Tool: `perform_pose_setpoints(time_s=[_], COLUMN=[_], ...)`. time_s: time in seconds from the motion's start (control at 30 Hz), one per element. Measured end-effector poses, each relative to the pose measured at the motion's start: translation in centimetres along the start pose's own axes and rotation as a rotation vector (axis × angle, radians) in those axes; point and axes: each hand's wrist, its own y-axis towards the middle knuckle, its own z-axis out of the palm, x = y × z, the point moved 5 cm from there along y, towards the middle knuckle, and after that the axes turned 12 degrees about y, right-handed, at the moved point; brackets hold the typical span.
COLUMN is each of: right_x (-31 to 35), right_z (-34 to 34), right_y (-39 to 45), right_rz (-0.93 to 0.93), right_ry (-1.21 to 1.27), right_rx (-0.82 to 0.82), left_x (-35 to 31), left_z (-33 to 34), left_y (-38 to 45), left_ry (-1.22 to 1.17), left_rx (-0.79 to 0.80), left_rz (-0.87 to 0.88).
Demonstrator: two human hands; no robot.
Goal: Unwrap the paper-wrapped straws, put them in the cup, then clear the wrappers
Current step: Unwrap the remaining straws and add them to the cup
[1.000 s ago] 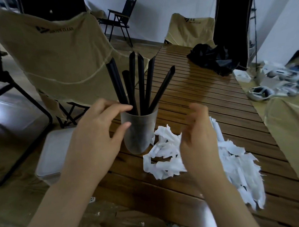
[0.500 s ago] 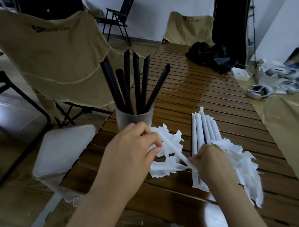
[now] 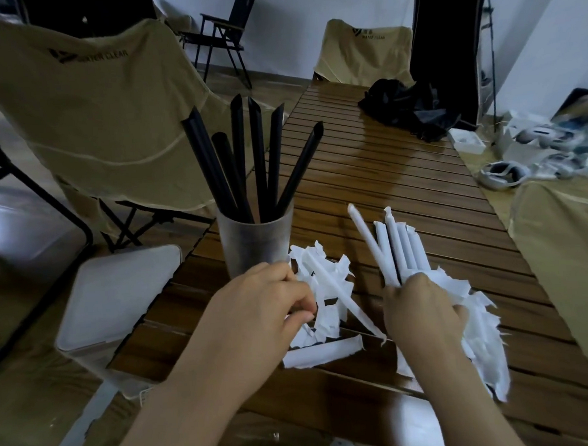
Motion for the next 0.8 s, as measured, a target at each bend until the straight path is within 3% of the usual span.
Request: perform_pose_setpoints(time_s=[0.2, 0.4, 0.5, 0.6, 0.8], right_x=[-0.2, -0.3, 0.9, 2.2, 4.0], right_z=[-0.8, -3.0, -4.2, -4.8, -4.3], right_y=[1.5, 1.5, 0.8, 0.1, -1.6], right_rz=[-0.036, 0.100, 0.010, -0.170, -0.472], right_ry=[0.258, 0.974, 1.191, 1.263, 1.054], right_rx=[-0.023, 0.013, 0.090, 0.249, 0.535], left_x=[0.0, -0.5, -1.1, -1.4, -1.7], left_z=[0.0, -0.7, -1.1, -1.7, -3.3], left_y=[-0.1, -0.2, 0.0, 0.1, 0.0], left_ry=[-0.014, -0.061, -0.056, -0.051, -0.023], left_rx=[0.002, -0.070, -0.073, -0.118, -0.398], left_rz=[-0.004, 0.035, 0.055, 0.077, 0.156])
